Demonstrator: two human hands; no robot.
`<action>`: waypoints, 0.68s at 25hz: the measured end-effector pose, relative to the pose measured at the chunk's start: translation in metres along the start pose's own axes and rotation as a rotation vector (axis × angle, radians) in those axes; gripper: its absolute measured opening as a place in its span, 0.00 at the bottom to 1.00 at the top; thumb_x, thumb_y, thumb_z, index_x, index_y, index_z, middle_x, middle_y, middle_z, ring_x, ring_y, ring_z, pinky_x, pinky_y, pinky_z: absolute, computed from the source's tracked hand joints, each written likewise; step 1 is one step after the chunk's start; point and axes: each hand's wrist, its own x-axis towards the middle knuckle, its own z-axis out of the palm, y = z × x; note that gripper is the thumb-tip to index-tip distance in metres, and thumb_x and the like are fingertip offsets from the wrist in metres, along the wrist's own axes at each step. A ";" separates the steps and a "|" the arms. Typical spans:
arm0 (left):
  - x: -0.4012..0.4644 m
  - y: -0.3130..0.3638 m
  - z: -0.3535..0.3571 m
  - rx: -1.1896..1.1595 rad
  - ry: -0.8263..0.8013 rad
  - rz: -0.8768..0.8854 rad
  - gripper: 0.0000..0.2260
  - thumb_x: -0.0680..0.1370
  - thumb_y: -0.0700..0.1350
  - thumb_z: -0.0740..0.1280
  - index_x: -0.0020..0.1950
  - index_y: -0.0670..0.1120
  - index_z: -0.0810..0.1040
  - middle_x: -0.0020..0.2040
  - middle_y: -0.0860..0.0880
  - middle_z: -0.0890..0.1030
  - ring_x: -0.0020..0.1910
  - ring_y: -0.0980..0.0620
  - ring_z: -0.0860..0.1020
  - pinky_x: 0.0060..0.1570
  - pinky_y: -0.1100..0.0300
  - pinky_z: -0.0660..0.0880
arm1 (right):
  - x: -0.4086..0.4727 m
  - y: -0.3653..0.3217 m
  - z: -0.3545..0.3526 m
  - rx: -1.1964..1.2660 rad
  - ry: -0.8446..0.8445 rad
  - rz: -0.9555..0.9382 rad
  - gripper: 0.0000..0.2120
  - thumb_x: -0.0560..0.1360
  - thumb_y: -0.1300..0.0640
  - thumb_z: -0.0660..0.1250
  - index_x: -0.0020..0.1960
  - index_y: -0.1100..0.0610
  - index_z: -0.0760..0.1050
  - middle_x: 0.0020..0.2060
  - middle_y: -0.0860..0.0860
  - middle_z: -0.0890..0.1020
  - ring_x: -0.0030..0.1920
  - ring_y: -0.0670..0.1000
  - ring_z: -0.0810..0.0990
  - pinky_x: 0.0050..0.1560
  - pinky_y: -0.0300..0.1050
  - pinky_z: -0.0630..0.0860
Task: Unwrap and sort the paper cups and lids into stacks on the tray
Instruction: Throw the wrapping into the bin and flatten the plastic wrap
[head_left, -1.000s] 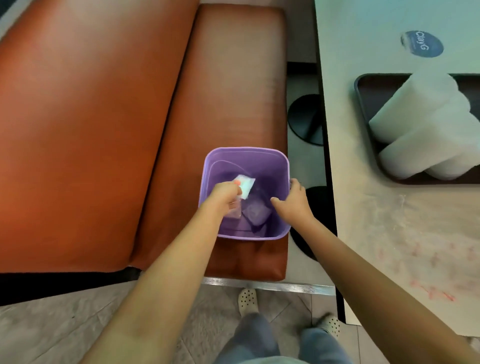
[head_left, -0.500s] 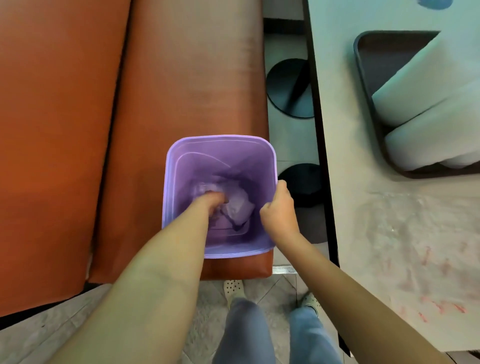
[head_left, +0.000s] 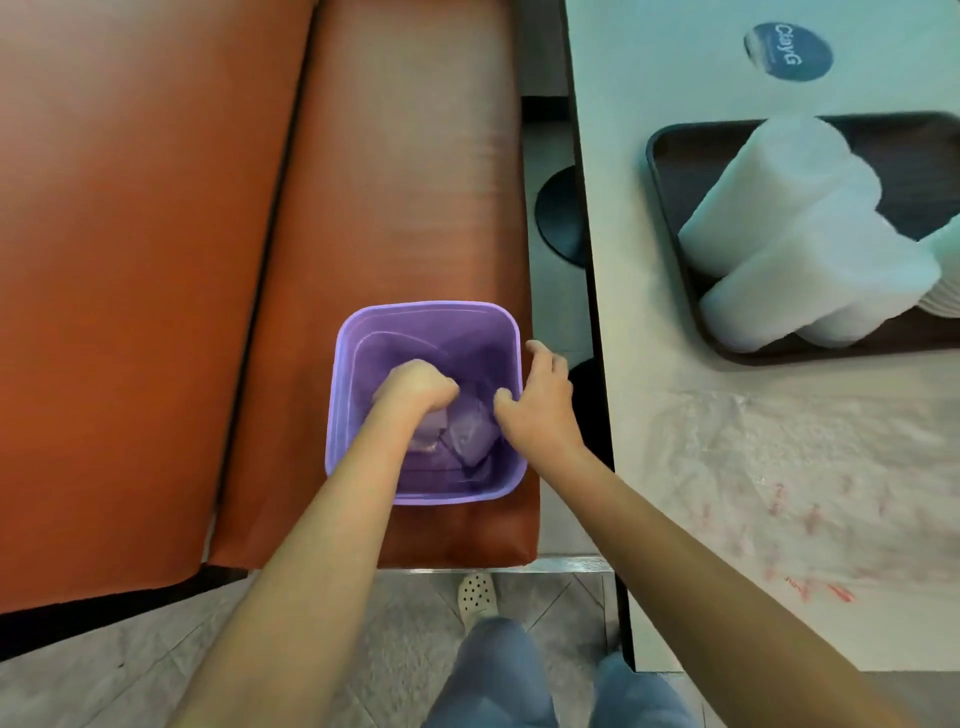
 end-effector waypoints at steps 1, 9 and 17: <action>-0.024 0.010 -0.011 -0.058 0.074 0.055 0.09 0.77 0.49 0.64 0.51 0.46 0.79 0.47 0.48 0.80 0.45 0.46 0.78 0.45 0.53 0.75 | -0.002 -0.005 -0.013 0.035 0.023 -0.063 0.26 0.75 0.63 0.63 0.71 0.59 0.62 0.67 0.57 0.66 0.65 0.55 0.68 0.59 0.40 0.66; -0.177 0.120 0.018 -0.469 0.334 0.551 0.07 0.75 0.46 0.68 0.53 0.49 0.80 0.44 0.51 0.78 0.45 0.52 0.78 0.44 0.64 0.72 | -0.023 0.029 -0.160 0.195 0.170 -0.287 0.12 0.74 0.63 0.63 0.58 0.57 0.75 0.47 0.50 0.77 0.39 0.48 0.75 0.44 0.40 0.72; -0.189 0.147 0.132 -0.145 0.378 0.307 0.40 0.68 0.62 0.72 0.74 0.51 0.60 0.68 0.43 0.70 0.67 0.43 0.69 0.64 0.47 0.69 | -0.041 0.192 -0.268 -0.163 0.272 -0.273 0.13 0.74 0.60 0.65 0.59 0.58 0.77 0.58 0.55 0.77 0.54 0.53 0.75 0.55 0.43 0.70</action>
